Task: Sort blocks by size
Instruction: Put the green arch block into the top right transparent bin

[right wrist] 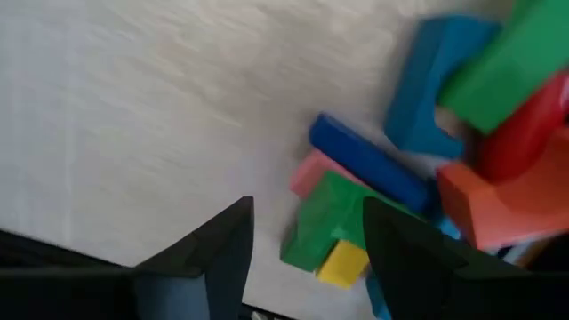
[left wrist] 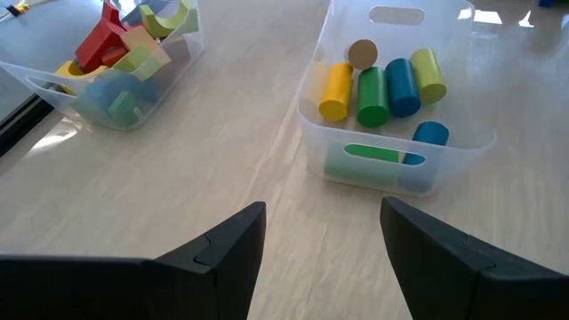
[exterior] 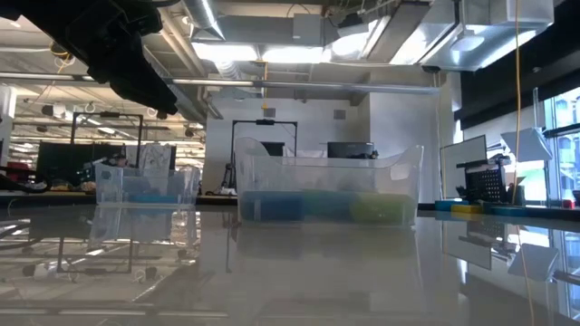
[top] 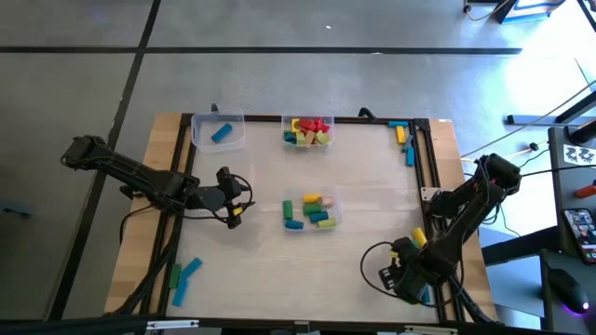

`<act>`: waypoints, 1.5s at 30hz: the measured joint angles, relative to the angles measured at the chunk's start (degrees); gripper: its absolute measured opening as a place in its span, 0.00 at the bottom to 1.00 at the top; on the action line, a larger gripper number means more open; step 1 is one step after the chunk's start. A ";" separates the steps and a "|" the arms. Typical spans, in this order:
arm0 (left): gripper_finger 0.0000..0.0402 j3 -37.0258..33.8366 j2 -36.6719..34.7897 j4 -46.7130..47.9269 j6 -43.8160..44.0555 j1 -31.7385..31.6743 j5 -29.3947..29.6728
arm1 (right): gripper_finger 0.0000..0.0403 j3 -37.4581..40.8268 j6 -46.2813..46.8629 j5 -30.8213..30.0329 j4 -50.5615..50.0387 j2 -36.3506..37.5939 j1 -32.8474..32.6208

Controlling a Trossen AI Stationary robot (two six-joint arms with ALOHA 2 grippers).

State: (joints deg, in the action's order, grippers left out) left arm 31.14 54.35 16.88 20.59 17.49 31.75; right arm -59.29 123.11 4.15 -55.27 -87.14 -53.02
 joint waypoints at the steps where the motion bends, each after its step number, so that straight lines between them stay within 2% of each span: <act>1: 0.54 0.00 0.00 0.00 -0.05 0.00 0.00 | 0.52 0.02 1.05 0.93 0.53 -0.46 0.01; 5: 0.54 0.00 0.00 0.00 -0.08 -0.02 0.00 | 0.52 0.02 2.99 4.66 3.29 -2.70 0.01; 13: 0.54 0.00 0.00 0.00 -0.19 0.00 0.00 | 0.50 0.02 3.03 4.89 2.90 -4.49 0.14; 24: 0.54 0.00 0.00 0.02 -0.21 0.00 0.02 | 0.21 0.02 3.01 4.84 2.14 -4.52 0.12; 28: 0.54 0.00 0.00 0.02 -0.21 -0.02 0.00 | 0.13 0.02 2.39 5.05 1.70 -4.52 0.16; 32: 0.54 0.00 0.00 0.04 -0.21 -0.01 0.00 | 0.09 0.02 0.24 5.98 1.21 -4.52 0.16; 38: 0.54 0.00 0.00 0.04 -0.20 0.00 0.00 | 0.10 -0.76 -3.13 5.89 0.75 -4.52 0.16; 45: 0.54 0.00 0.00 0.02 -0.19 -0.02 0.00 | 0.10 -8.11 -13.29 -3.30 -3.52 -4.51 3.10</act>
State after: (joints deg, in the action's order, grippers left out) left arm 31.14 54.35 16.91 20.40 17.47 31.75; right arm -67.40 109.82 0.85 -58.79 -91.65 -49.92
